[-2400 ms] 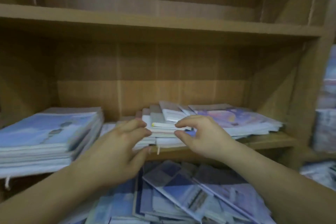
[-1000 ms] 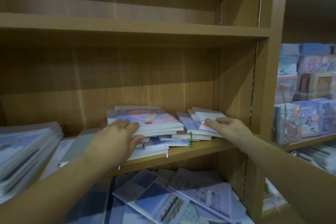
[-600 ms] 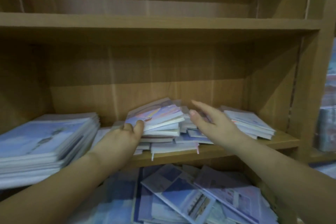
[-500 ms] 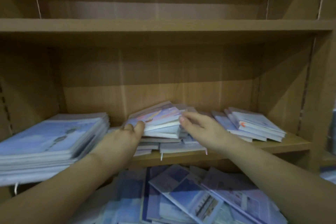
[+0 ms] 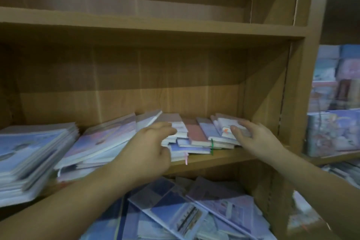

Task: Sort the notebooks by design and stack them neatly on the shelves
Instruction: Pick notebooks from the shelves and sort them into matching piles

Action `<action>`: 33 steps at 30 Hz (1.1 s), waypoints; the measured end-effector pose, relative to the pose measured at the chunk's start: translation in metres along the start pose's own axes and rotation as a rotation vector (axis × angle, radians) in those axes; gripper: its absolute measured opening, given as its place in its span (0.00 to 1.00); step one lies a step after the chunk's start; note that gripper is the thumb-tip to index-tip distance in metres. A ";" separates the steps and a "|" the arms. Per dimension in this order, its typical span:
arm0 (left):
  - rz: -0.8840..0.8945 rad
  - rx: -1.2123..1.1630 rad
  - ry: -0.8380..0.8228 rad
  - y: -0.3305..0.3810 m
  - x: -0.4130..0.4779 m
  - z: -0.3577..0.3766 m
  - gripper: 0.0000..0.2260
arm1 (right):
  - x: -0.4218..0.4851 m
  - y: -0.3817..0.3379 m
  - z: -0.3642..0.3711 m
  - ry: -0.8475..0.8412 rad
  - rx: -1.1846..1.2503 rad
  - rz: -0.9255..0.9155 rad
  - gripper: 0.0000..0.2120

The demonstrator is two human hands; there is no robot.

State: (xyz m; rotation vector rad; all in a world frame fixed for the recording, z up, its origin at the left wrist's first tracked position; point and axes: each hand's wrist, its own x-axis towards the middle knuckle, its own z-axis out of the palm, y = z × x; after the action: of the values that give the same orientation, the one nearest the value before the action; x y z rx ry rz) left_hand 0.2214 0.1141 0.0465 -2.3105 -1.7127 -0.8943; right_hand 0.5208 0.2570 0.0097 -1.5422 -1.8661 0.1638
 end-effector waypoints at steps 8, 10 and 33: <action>-0.049 0.057 -0.213 0.046 0.084 0.104 0.27 | 0.007 0.049 -0.007 -0.149 0.178 0.153 0.36; -0.042 0.183 -0.244 0.049 0.092 0.118 0.30 | 0.008 0.044 -0.001 -0.103 0.153 0.169 0.33; 0.288 -0.011 0.235 0.008 -0.024 0.010 0.19 | -0.058 -0.123 0.024 0.012 0.320 -0.274 0.14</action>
State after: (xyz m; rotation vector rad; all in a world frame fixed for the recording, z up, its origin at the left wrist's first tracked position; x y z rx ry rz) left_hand 0.2279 0.0962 0.0279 -2.2730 -1.2477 -1.0649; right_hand 0.4094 0.1775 0.0292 -1.0609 -1.9117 0.3095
